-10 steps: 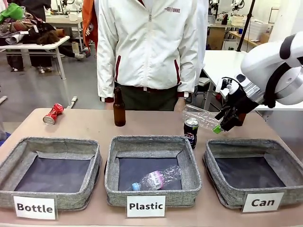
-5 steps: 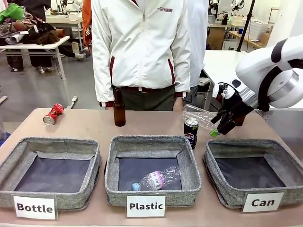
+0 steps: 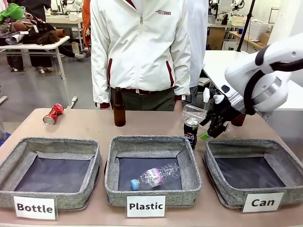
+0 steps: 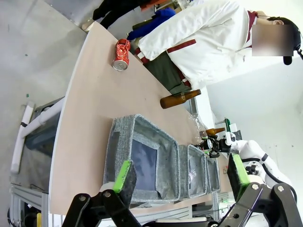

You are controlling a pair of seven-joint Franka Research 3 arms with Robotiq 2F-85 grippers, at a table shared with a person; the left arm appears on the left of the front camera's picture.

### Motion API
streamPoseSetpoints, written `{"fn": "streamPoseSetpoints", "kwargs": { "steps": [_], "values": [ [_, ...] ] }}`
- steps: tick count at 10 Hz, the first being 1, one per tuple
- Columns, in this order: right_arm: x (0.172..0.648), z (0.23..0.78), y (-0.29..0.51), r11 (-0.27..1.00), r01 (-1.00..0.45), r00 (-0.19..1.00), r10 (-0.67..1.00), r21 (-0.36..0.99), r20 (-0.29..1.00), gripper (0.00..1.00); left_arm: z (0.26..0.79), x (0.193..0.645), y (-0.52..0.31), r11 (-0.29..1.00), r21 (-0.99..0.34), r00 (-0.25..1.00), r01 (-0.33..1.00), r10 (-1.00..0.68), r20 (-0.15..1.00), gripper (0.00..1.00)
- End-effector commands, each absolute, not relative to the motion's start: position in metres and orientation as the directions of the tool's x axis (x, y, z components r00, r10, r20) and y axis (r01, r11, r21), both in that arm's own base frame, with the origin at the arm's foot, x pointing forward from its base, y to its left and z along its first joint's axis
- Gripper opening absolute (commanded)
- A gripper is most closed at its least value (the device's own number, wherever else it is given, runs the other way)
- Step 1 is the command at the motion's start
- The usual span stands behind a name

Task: Sort the can waste into the basket.
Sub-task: Pick up the can waste from the table and place it in the right Fabric basket.

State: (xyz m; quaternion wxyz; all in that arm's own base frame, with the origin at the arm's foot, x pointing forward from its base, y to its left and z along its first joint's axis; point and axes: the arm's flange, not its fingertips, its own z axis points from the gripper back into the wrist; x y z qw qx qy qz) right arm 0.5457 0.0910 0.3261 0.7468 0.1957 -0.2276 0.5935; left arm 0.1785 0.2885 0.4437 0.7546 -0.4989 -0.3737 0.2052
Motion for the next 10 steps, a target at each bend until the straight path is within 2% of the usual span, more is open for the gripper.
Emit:
{"fn": "streamPoseSetpoints", "kwargs": {
  "steps": [1, 4, 10],
  "values": [
    [0.564, 0.314, 0.095, 0.207, -0.978, 0.178, 0.757, 0.028, 0.629, 1.00, 0.445, 0.180, 0.289, 0.421, -0.902, 0.625, 0.092, 0.681, 0.382, 1.00],
    [0.573, 0.300, 0.103, 0.141, -0.984, 0.179, 0.749, 0.111, 0.638, 1.00, 0.445, 0.180, 0.289, 0.421, -0.902, 0.625, 0.092, 0.681, 0.382, 1.00],
    [0.577, 0.289, 0.115, -0.015, -0.985, 0.113, 0.698, 0.173, 0.708, 1.00, 0.445, 0.180, 0.289, 0.421, -0.902, 0.625, 0.092, 0.681, 0.382, 1.00]
  ]
}}
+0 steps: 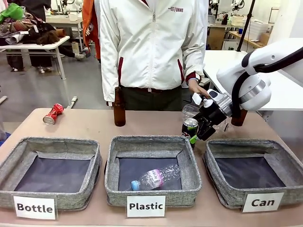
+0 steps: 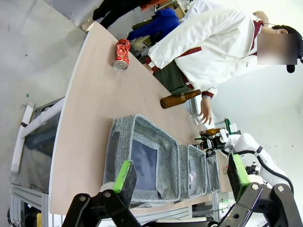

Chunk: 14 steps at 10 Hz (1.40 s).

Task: Sort the can waste into the basket.
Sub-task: Pick up the can waste from the table and place it in the right Fabric basket.

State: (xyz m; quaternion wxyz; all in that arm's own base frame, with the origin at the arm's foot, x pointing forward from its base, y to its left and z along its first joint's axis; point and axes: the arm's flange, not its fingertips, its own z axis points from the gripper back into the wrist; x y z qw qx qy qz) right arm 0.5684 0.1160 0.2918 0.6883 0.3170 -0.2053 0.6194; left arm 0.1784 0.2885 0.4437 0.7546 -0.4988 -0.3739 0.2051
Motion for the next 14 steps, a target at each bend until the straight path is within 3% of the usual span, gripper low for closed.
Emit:
{"fn": "streamPoseSetpoints", "kwargs": {
  "steps": [1, 3, 4, 5, 6, 7, 8, 9, 11, 13, 14],
  "values": [
    [0.577, 0.288, 0.116, -0.041, -0.984, 0.100, 0.687, 0.176, 0.719, 1.00, 0.445, 0.180, 0.289, 0.421, -0.902, 0.625, 0.092, 0.681, 0.382, 1.00],
    [0.575, 0.287, 0.117, -0.052, -0.985, 0.086, 0.676, 0.164, 0.732, 1.00, 0.445, 0.180, 0.289, 0.421, -0.902, 0.625, 0.092, 0.681, 0.382, 1.00],
    [0.574, 0.287, 0.117, -0.061, -0.985, 0.077, 0.679, 0.160, 0.730, 0.40, 0.445, 0.180, 0.289, 0.421, -0.902, 0.625, 0.092, 0.681, 0.382, 1.00],
    [0.574, 0.287, 0.117, -0.063, -0.985, 0.079, 0.675, 0.164, 0.734, 0.40, 0.445, 0.180, 0.289, 0.421, -0.902, 0.625, 0.092, 0.681, 0.382, 1.00],
    [0.574, 0.288, 0.117, -0.057, -0.985, 0.082, 0.676, 0.163, 0.732, 0.00, 0.445, 0.180, 0.289, 0.421, -0.902, 0.625, 0.092, 0.681, 0.382, 1.00],
    [0.573, 0.290, 0.117, -0.060, -0.986, 0.077, 0.672, 0.158, 0.736, 0.35, 0.445, 0.180, 0.289, 0.421, -0.902, 0.625, 0.092, 0.681, 0.382, 1.00],
    [0.567, 0.297, 0.118, -0.081, -0.987, 0.054, 0.659, 0.142, 0.750, 0.00, 0.445, 0.180, 0.289, 0.421, -0.902, 0.625, 0.092, 0.681, 0.382, 1.00],
    [0.548, 0.323, 0.118, -0.111, -0.989, 0.007, 0.640, 0.102, 0.768, 0.00, 0.445, 0.180, 0.289, 0.421, -0.902, 0.625, 0.092, 0.681, 0.382, 1.00],
    [0.444, 0.432, 0.110, -0.199, -0.976, -0.074, 0.684, 0.088, 0.726, 0.00, 0.445, 0.180, 0.289, 0.421, -0.902, 0.625, 0.092, 0.681, 0.382, 1.00],
    [0.358, 0.502, 0.079, -0.060, -0.998, -0.031, 0.773, 0.025, 0.634, 0.00, 0.445, 0.180, 0.289, 0.421, -0.902, 0.625, 0.092, 0.681, 0.382, 1.00],
    [0.323, 0.509, 0.072, -0.064, -0.997, -0.035, 0.817, 0.031, 0.576, 0.00, 0.445, 0.180, 0.289, 0.421, -0.902, 0.625, 0.092, 0.681, 0.382, 1.00]
  ]
}}
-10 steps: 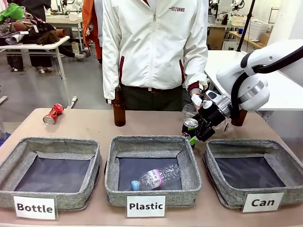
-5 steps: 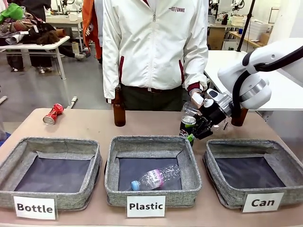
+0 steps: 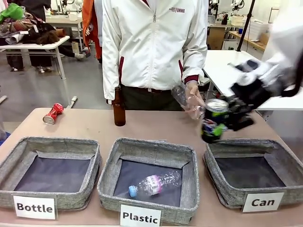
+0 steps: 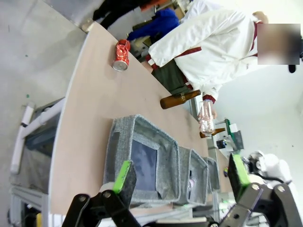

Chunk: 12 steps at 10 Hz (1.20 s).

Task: Sort the can waste into the basket.
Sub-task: Pick up the can waste from the table and place it in the right Fabric basket.

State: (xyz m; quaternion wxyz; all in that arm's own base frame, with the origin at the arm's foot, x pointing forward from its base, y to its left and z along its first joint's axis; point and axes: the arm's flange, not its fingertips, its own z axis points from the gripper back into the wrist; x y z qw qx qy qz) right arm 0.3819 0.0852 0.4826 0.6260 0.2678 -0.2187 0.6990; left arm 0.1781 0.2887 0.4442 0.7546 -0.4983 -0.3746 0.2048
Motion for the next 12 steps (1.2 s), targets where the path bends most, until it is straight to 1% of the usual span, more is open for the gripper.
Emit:
{"fn": "streamPoseSetpoints", "kwargs": {
  "steps": [1, 2, 3, 4, 5, 8, 9, 10, 11, 12],
  "values": [
    [0.303, 0.503, 0.069, -0.031, -0.999, -0.016, 0.852, 0.020, 0.523, 0.00, 0.445, 0.180, 0.289, 0.421, -0.902, 0.625, 0.092, 0.681, 0.382, 1.00],
    [0.289, 0.490, 0.067, -0.029, -0.998, -0.001, 0.873, 0.051, 0.487, 0.00, 0.445, 0.180, 0.289, 0.421, -0.902, 0.625, 0.092, 0.681, 0.382, 1.00],
    [0.285, 0.478, 0.068, 0.046, -0.996, 0.076, 0.879, 0.075, 0.470, 0.00, 0.445, 0.180, 0.289, 0.421, -0.902, 0.625, 0.092, 0.681, 0.382, 1.00],
    [0.298, 0.466, 0.067, 0.181, -0.983, 0.178, 0.879, 0.036, 0.443, 0.00, 0.445, 0.180, 0.289, 0.421, -0.902, 0.625, 0.092, 0.681, 0.382, 1.00],
    [0.285, 0.492, 0.059, -0.019, -0.999, -0.002, 0.866, 0.027, 0.499, 0.00, 0.445, 0.180, 0.289, 0.421, -0.902, 0.625, 0.092, 0.681, 0.382, 1.00],
    [0.285, 0.492, 0.059, -0.019, -0.999, -0.002, 0.866, 0.027, 0.499, 0.00, 0.445, 0.180, 0.289, 0.421, -0.902, 0.625, 0.092, 0.681, 0.382, 1.00],
    [0.286, 0.489, 0.060, 0.004, -1.000, 0.019, 0.867, 0.031, 0.497, 0.43, 0.445, 0.180, 0.289, 0.421, -0.902, 0.625, 0.092, 0.681, 0.382, 1.00],
    [0.303, 0.490, 0.064, 0.080, -0.997, 0.081, 0.930, 0.017, 0.358, 0.43, 0.445, 0.180, 0.289, 0.421, -0.902, 0.625, 0.092, 0.681, 0.382, 1.00],
    [0.318, 0.489, 0.063, 0.109, -0.994, 0.112, 0.981, 0.026, 0.156, 0.43, 0.445, 0.180, 0.289, 0.421, -0.902, 0.625, 0.092, 0.681, 0.382, 1.00],
    [0.331, 0.483, 0.063, 0.232, -0.973, 0.231, 0.971, 0.007, -0.068, 0.43, 0.445, 0.180, 0.289, 0.421, -0.902, 0.625, 0.092, 0.681, 0.382, 1.00]
  ]
}}
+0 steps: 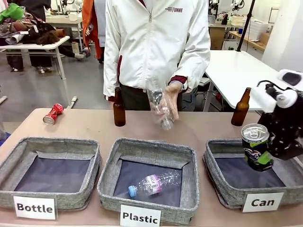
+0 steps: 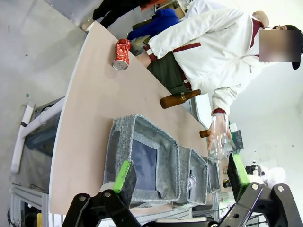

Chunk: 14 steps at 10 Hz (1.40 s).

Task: Sort the can waste into the basket.
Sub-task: Pick up the can waste from the table and place it in the right Fabric basket.

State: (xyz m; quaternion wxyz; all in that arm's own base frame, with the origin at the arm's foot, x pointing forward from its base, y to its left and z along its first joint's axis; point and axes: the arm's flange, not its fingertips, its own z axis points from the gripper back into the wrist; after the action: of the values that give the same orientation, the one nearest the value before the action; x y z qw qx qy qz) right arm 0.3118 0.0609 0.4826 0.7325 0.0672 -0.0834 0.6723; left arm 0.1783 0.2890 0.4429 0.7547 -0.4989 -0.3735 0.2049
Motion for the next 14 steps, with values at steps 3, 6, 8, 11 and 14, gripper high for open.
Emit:
{"fn": "streamPoseSetpoints", "kwargs": {
  "steps": [3, 6, 8, 11, 14],
  "values": [
    [0.362, 0.460, 0.062, 0.330, -0.939, 0.340, 0.862, -0.095, -0.376, 0.43, 0.445, 0.180, 0.289, 0.421, -0.902, 0.625, 0.092, 0.681, 0.382, 1.00],
    [0.363, 0.455, 0.057, 0.325, -0.932, 0.362, 0.857, -0.161, -0.367, 0.43, 0.445, 0.180, 0.289, 0.421, -0.902, 0.625, 0.092, 0.681, 0.382, 1.00],
    [0.367, 0.449, 0.059, 0.301, -0.940, 0.341, 0.866, -0.162, -0.366, 0.43, 0.445, 0.180, 0.289, 0.421, -0.902, 0.625, 0.092, 0.681, 0.382, 1.00],
    [0.372, 0.445, 0.063, 0.307, -0.936, 0.349, 0.868, -0.170, -0.354, 0.43, 0.445, 0.180, 0.289, 0.421, -0.902, 0.625, 0.092, 0.681, 0.382, 1.00],
    [0.372, 0.446, 0.063, 0.305, -0.936, 0.348, 0.880, -0.177, -0.324, 0.74, 0.445, 0.180, 0.289, 0.421, -0.902, 0.625, 0.092, 0.681, 0.382, 1.00]
  ]
}}
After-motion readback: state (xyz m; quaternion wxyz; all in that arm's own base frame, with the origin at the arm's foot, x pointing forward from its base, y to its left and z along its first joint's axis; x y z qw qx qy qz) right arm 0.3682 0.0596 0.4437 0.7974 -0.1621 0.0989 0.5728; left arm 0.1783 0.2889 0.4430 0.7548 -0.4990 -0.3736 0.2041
